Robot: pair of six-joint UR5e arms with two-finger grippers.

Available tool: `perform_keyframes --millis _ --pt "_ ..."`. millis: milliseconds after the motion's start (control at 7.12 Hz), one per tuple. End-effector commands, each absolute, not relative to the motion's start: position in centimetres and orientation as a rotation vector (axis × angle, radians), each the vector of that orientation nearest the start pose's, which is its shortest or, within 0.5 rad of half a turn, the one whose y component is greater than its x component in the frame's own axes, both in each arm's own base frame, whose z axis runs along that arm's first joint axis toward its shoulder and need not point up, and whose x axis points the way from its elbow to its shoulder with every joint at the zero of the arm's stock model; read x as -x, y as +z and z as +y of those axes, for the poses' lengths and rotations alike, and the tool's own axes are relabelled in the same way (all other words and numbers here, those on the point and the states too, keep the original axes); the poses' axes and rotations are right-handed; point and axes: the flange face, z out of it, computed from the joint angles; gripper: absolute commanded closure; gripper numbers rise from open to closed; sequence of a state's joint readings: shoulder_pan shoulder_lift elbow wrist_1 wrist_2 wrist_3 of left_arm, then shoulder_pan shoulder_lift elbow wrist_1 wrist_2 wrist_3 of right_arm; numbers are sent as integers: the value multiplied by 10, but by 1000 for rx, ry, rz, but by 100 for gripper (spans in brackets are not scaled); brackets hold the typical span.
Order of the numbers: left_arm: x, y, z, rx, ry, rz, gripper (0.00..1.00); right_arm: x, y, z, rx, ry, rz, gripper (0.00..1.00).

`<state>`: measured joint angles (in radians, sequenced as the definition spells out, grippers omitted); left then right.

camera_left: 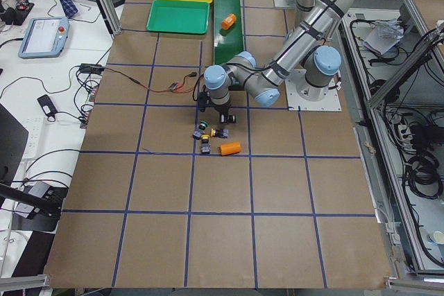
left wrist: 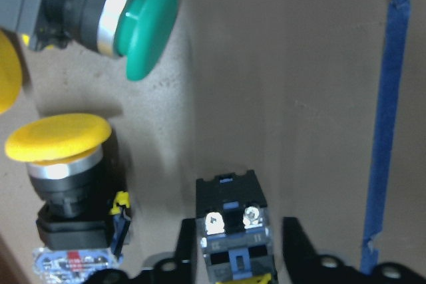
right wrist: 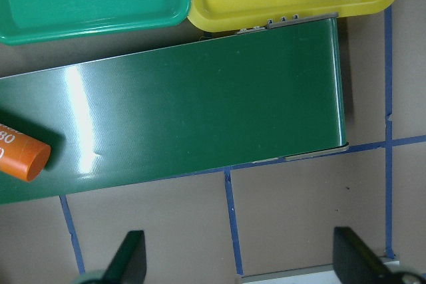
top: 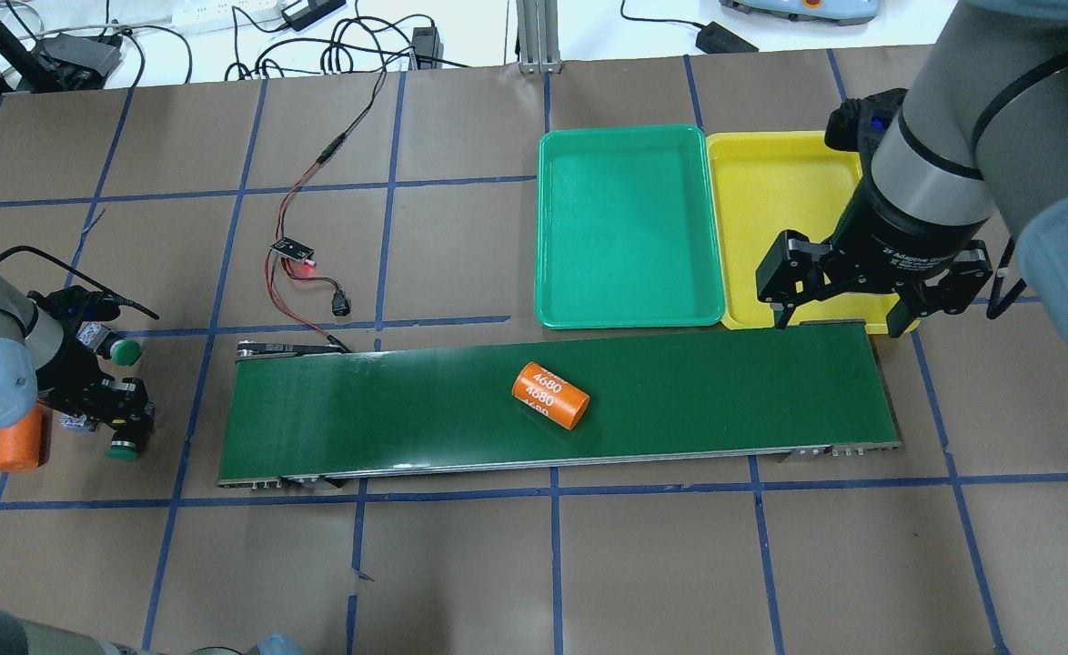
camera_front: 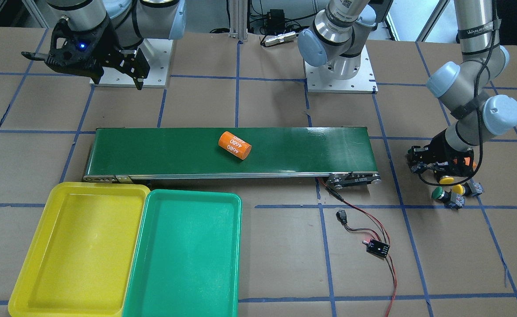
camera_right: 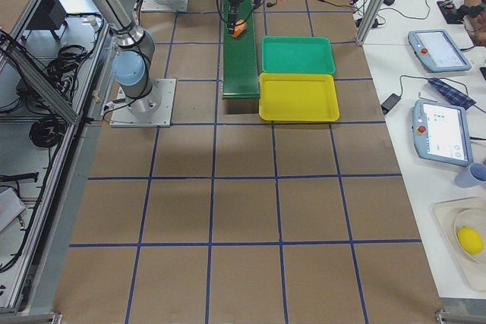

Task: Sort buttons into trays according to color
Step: 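Carry the green button onto the belt with the left gripper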

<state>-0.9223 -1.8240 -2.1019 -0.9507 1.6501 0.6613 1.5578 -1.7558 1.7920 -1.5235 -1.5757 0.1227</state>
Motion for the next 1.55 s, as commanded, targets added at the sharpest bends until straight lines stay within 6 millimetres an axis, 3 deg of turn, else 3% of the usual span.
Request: perform_keyframes --millis 0,421,843,983,1124,1405 --pt "-165 203 -452 264 366 3155 100 -127 458 -406 -214 135 3142 0" --pt "-59 258 -485 650 303 3028 100 -128 458 -404 -217 144 3142 0" --pt "49 280 -486 1161 251 2963 100 -127 455 -403 -217 147 3142 0" --pt "79 265 -482 1349 307 2833 100 -127 455 -401 -217 142 3142 0" --pt "99 260 -479 1504 348 2720 100 -127 453 -401 -219 147 3142 0" --pt "104 278 -460 1551 439 2619 100 -128 451 -400 -217 149 3141 0"
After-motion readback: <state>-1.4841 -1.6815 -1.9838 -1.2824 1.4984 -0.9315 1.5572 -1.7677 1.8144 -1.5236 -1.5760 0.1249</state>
